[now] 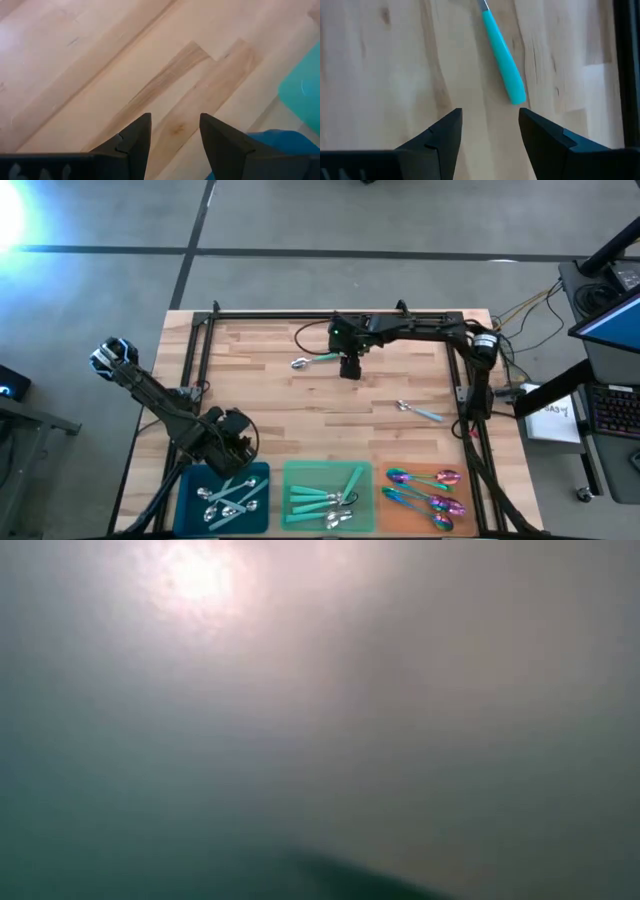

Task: Sort silverware by color (type)
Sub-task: Put the light green spoon into the light green bin

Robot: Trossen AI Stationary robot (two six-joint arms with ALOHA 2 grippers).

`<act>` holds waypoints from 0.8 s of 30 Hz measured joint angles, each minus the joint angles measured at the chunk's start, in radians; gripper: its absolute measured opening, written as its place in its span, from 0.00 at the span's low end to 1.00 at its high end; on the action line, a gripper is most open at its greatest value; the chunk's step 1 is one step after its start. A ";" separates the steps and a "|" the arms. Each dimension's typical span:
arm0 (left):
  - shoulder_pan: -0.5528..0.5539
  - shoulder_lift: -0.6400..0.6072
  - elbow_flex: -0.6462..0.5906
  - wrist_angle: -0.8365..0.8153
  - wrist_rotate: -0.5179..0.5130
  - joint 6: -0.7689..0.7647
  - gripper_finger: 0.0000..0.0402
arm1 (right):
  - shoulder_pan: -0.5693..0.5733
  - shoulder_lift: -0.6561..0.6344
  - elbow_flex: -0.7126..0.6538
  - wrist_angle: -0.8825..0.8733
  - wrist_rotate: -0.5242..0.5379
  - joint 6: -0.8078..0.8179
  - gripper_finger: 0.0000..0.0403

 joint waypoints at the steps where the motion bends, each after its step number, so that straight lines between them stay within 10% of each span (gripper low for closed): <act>1: 0.000 0.000 0.000 0.000 -0.005 0.000 0.38 | -0.004 0.016 0.007 0.002 -0.002 -0.027 0.46; 24: 0.071 0.000 0.000 -0.060 -0.137 0.000 0.38 | -0.076 0.309 0.235 -0.022 -0.024 -0.239 0.41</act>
